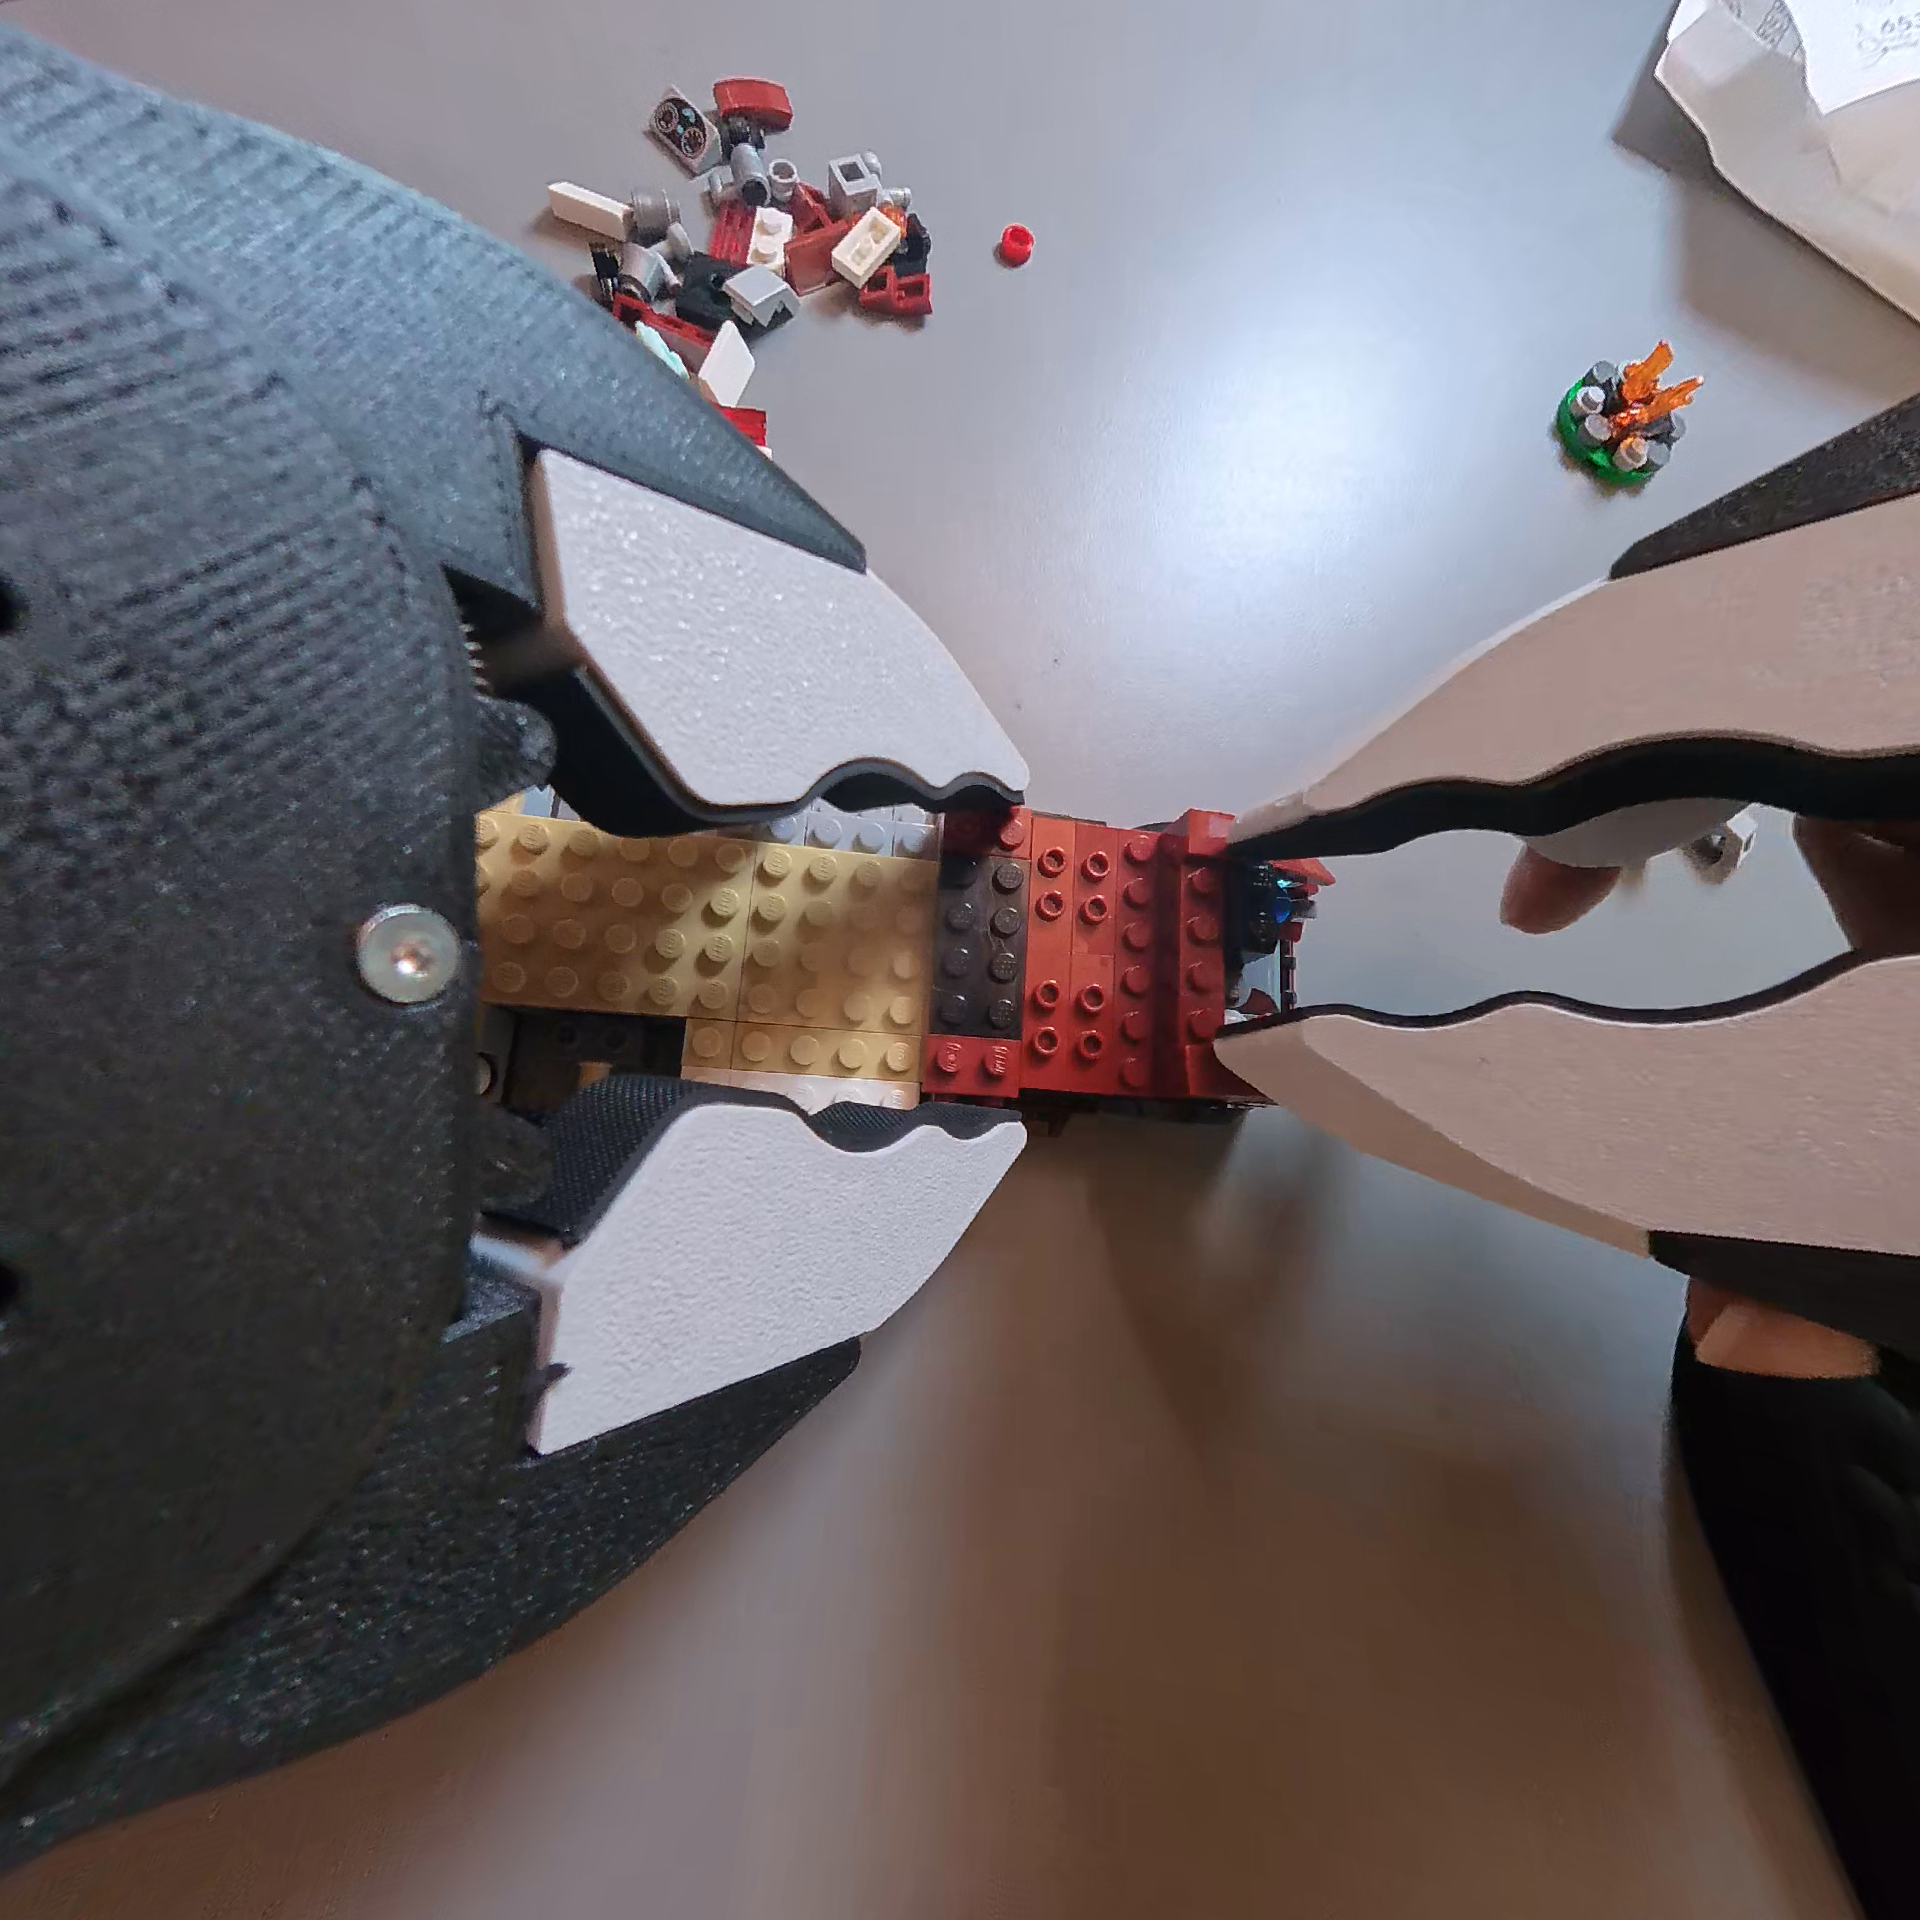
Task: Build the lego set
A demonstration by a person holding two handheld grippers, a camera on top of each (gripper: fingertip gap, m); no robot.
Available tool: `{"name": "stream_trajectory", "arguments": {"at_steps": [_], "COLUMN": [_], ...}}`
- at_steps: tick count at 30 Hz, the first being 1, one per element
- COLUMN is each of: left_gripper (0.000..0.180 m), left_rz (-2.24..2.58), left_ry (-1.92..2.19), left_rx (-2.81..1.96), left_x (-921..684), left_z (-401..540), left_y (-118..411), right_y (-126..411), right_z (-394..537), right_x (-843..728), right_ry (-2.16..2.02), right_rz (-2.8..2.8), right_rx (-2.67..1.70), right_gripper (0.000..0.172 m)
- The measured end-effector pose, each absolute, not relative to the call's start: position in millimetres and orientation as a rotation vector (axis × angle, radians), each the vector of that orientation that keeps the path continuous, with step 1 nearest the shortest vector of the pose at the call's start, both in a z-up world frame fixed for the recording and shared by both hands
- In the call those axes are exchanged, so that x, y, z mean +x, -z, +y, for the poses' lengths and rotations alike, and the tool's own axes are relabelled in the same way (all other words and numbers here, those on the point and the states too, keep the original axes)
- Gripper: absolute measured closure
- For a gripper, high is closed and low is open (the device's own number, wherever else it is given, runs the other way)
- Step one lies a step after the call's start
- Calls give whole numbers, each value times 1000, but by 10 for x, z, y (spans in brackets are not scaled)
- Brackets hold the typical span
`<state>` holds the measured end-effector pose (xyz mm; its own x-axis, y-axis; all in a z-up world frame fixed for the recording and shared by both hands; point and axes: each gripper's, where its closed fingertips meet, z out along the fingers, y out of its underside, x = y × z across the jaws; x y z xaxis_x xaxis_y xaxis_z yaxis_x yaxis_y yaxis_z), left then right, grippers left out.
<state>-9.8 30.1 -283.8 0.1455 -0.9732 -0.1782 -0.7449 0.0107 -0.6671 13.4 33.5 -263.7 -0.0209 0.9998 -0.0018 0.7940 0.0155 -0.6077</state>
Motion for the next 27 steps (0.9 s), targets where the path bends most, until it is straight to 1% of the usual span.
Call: {"name": "stream_trajectory", "arguments": {"at_steps": [14,16,17,19,20,24,27], "left_gripper": [126,126,126,126,126,126,126], "left_rz": [1647,1648,1648,1648,1650,1655,1654], "left_ry": [455,456,457,456,455,450,450], "left_rx": [-1781,-1780,-1779,-1780,-1780,-1778,-1779], "left_x": [-99,-100,-99,-99,-99,-97,-97], "left_z": [301,300,300,300,299,299,299], "left_y": [2837,2837,2837,2836,2836,2836,2835], "right_y": [2635,2592,2496,2299,2284,2690,2834], "right_z": [345,332,332,371,426,614,718], "right_x": [129,150,159,281,403,1057,1264], "right_ry": [-652,-715,-782,-865,-832,-549,-558], "right_rz": [-1849,-1827,-1774,-1681,-1667,-1786,-1721], "right_rx": [-1846,-1833,-1810,-1784,-1788,-1905,-1984], "right_gripper": [142,121,121,128,134,144,152]}}
